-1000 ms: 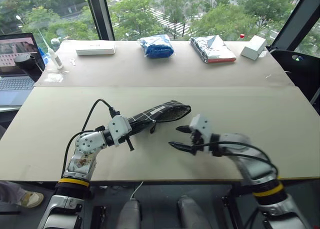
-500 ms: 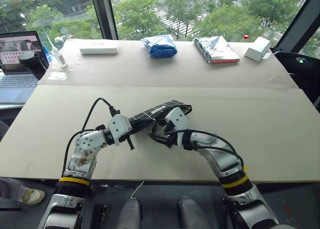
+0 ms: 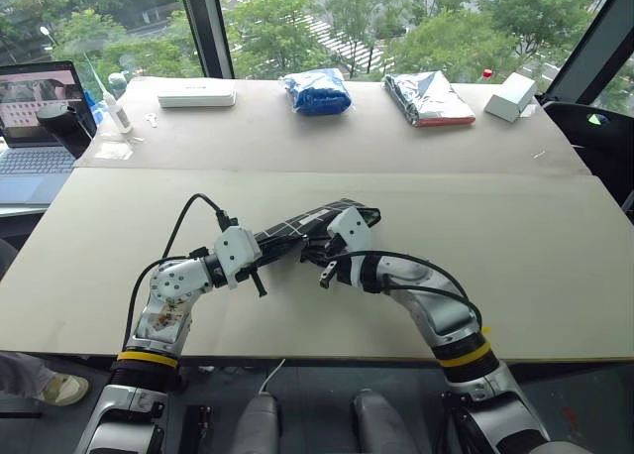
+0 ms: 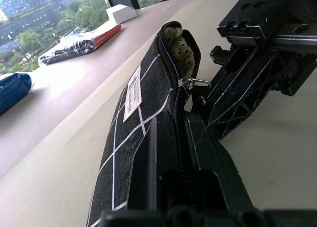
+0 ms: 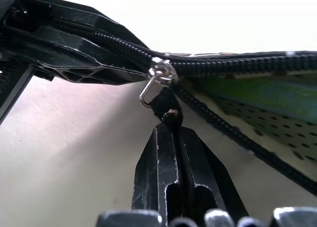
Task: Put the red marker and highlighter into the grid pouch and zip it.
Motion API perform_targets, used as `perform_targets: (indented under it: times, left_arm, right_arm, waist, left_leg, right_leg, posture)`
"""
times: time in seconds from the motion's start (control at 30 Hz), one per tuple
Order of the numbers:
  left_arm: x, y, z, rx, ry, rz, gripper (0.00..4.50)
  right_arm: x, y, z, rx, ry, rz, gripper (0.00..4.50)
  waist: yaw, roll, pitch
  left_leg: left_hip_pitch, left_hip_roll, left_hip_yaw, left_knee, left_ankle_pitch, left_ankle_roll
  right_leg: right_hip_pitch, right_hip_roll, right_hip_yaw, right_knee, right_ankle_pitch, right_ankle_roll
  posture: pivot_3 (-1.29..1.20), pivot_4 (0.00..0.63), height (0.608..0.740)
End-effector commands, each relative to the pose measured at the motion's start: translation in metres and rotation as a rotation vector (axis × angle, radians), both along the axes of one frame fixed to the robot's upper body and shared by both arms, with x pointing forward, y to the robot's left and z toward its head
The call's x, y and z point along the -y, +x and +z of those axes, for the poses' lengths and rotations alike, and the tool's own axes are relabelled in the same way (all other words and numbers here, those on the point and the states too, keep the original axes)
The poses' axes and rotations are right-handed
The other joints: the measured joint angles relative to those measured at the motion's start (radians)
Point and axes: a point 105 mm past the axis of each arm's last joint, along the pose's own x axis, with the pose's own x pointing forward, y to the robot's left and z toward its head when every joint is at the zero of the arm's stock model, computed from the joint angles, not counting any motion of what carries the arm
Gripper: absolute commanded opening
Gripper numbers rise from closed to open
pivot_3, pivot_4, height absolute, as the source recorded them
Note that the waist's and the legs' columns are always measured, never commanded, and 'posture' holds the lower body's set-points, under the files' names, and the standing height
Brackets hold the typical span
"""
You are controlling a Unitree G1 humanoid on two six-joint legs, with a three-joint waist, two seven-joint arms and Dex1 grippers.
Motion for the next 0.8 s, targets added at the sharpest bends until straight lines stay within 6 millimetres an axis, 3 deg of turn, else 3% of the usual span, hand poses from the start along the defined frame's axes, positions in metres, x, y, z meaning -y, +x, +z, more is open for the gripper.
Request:
perform_targets:
  times: [0.03,0.17,0.37,0.43,0.5,0.63,0.7,0.8]
  left_arm:
    - [-0.002,-0.001,0.010,0.046,-0.011,0.002,0.00]
    - [-0.001,-0.001,0.010,0.044,-0.010,0.001,0.00]
    - [-0.005,-0.001,0.010,0.044,-0.006,0.008,0.00]
    - [-0.006,-0.001,0.010,0.043,-0.006,0.010,0.00]
    - [-0.006,-0.001,0.010,0.043,-0.006,0.009,0.00]
    - [-0.003,0.000,0.010,0.044,-0.008,0.003,0.00]
    - [-0.002,0.001,0.011,0.047,-0.010,0.002,0.00]
    - [-0.002,0.000,0.011,0.047,-0.010,-0.003,0.00]
  right_arm:
    - [0.011,0.004,0.015,0.053,0.030,-0.025,0.04]
    - [0.037,0.005,0.008,0.045,-0.052,-0.045,0.04]
    - [0.110,0.011,0.003,0.049,-0.219,-0.160,0.04]
    - [0.126,0.016,0.002,0.047,-0.240,-0.208,0.04]
    - [0.128,0.017,0.003,0.044,-0.225,-0.216,0.04]
    - [0.105,0.001,-0.001,0.025,-0.177,-0.091,0.04]
    - [0.108,0.010,-0.001,0.027,-0.159,-0.153,0.04]
    - [0.113,0.017,0.000,0.037,-0.148,-0.197,0.77]
  waist:
    - [0.000,0.000,0.000]
    - [0.001,0.000,0.000]
    - [0.004,0.000,0.000]
    - [0.000,0.000,0.000]
    - [-0.003,0.000,0.000]
    - [-0.002,0.000,0.000]
    - [-0.003,0.000,0.000]
    - [-0.001,0.000,0.000]
  left_leg:
    - [0.000,0.000,0.000,0.000,0.000,0.000]
    - [0.000,0.000,0.000,0.000,0.000,0.000]
    - [0.000,0.000,0.000,0.000,0.000,0.000]
    - [0.000,0.000,0.000,0.000,0.000,0.000]
    - [0.000,0.000,0.000,0.000,0.000,0.000]
    - [0.000,0.000,0.000,-0.001,0.000,0.000]
    - [0.000,0.000,0.000,0.000,0.000,0.000]
    - [0.000,0.000,0.001,0.000,0.000,0.000]
  right_leg:
    - [0.000,0.000,0.000,0.000,0.000,0.000]
    - [0.000,0.000,0.000,0.000,0.000,0.000]
    - [0.001,-0.001,0.000,-0.001,0.000,0.000]
    - [0.001,0.000,0.000,-0.001,-0.001,0.001]
    - [0.000,0.000,0.000,-0.001,-0.001,0.002]
    - [0.000,0.000,0.000,-0.001,-0.001,0.002]
    - [0.000,0.000,0.001,-0.001,-0.001,0.002]
    - [0.000,0.000,0.001,-0.001,-0.001,0.002]
  posture:
    - [0.00,0.150,0.740]
    - [0.00,0.150,0.740]
    - [0.00,0.150,0.740]
    - [0.00,0.150,0.740]
    - [0.00,0.150,0.740]
    - [0.00,0.150,0.740]
    - [0.00,0.150,0.740]
    - [0.00,0.150,0.740]
